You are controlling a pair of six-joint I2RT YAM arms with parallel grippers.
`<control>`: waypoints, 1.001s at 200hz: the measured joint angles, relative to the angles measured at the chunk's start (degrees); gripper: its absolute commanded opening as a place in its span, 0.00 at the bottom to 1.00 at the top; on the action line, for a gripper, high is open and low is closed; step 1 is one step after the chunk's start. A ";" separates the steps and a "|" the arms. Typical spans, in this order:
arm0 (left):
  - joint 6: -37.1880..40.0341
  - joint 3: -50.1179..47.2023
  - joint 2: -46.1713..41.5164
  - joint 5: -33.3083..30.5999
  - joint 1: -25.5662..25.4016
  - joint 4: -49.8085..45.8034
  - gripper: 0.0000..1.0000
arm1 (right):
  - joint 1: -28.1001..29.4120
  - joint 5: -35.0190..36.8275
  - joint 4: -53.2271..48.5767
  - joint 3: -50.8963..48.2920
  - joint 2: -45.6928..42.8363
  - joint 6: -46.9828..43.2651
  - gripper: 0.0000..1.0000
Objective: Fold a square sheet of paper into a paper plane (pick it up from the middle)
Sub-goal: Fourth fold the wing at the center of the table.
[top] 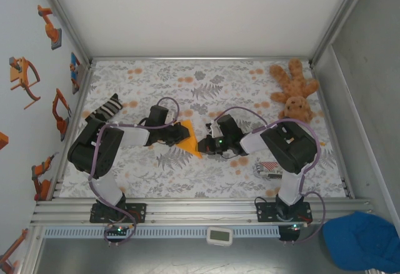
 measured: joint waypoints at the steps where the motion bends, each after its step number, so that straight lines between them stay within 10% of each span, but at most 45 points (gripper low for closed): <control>1: 0.00 0.00 0.00 0.00 0.00 0.00 0.13 | 0.00 0.00 0.00 0.00 0.00 0.00 0.00; 200: -0.35 0.00 1.84 0.74 0.48 1.49 0.18 | 0.00 0.39 -2.73 1.05 -0.09 -0.44 0.00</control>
